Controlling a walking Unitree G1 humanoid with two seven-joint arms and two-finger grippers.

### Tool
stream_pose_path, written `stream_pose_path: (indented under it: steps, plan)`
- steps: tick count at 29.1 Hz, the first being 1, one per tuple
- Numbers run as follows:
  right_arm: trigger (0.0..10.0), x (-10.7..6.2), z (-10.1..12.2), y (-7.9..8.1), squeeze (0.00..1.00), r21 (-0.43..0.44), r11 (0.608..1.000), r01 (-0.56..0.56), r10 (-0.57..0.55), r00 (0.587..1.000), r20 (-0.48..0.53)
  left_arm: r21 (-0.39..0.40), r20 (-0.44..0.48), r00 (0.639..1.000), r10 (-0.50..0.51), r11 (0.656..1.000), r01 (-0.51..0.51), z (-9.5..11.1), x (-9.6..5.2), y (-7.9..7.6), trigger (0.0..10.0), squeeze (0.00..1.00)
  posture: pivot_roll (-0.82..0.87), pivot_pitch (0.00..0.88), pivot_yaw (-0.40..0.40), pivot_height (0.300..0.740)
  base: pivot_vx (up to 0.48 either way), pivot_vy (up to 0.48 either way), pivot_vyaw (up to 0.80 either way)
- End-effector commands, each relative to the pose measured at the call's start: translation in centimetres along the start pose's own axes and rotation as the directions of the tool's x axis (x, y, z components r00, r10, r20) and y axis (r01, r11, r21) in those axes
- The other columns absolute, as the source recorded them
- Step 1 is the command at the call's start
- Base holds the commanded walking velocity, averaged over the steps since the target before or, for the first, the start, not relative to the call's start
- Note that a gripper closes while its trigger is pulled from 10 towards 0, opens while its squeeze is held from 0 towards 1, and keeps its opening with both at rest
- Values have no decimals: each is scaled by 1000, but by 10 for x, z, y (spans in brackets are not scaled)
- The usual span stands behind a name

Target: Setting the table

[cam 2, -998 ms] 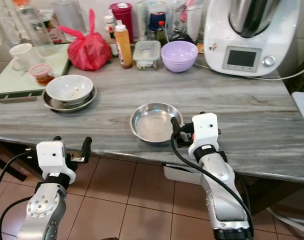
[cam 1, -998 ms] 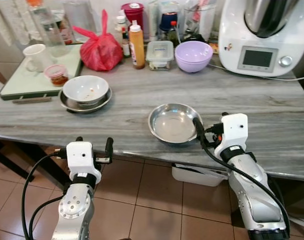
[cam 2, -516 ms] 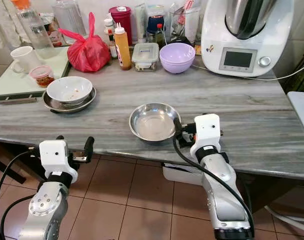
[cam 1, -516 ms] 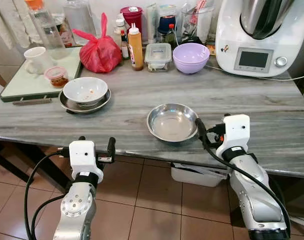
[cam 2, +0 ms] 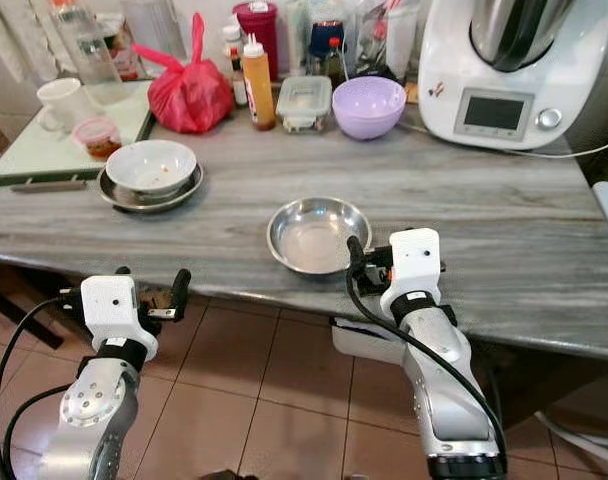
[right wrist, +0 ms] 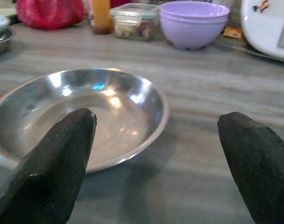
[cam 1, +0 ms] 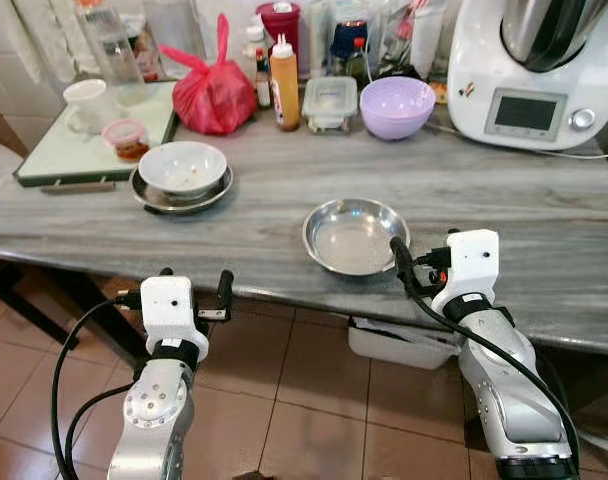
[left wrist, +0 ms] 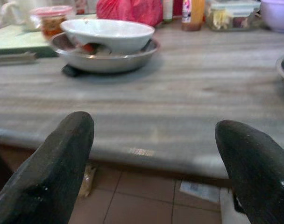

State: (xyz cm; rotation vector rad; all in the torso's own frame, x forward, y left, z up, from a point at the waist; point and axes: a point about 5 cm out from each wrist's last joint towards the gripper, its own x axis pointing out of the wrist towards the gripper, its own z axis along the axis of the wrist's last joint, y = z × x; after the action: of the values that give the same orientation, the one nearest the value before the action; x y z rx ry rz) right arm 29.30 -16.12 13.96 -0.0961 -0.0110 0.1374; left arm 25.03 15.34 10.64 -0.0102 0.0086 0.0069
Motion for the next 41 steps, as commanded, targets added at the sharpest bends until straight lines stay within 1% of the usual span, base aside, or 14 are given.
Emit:
stream_pose_path:
  steps: [1,10,15,23,38,41]
  plan:
    - [10000,1,-1,0,0,10,1000,11,-11,1000,-5,8,-29,1000,6,1000,-6,-4,-2,5,10000,0,-86,63,80,740,-274,0,0]
    - [10000,1,-2,0,0,13,1000,12,-12,1000,-8,10,-33,999,2,1000,-1,-5,-2,4,10000,0,-86,63,81,740,-277,0,0]
    - [10000,4,1,-5,0,13,1000,27,-27,1000,-4,15,-35,999,-1,1000,2,-5,-1,5,10000,0,-86,59,79,740,-284,0,0]
    - [10000,6,1,-5,0,13,999,29,-29,1000,-3,16,-37,999,-6,1000,7,-6,0,4,10000,0,-87,56,77,740,-282,0,0]
    - [10000,6,1,-4,0,18,999,28,-28,1000,-6,16,-39,999,-16,1000,16,-7,-2,3,10000,0,-88,63,77,740,-277,0,-505]
    - [10000,5,1,-4,0,16,999,29,-29,1000,-5,21,-37,999,-20,1000,21,-7,-2,2,10000,0,-90,65,78,740,0,0,-469]
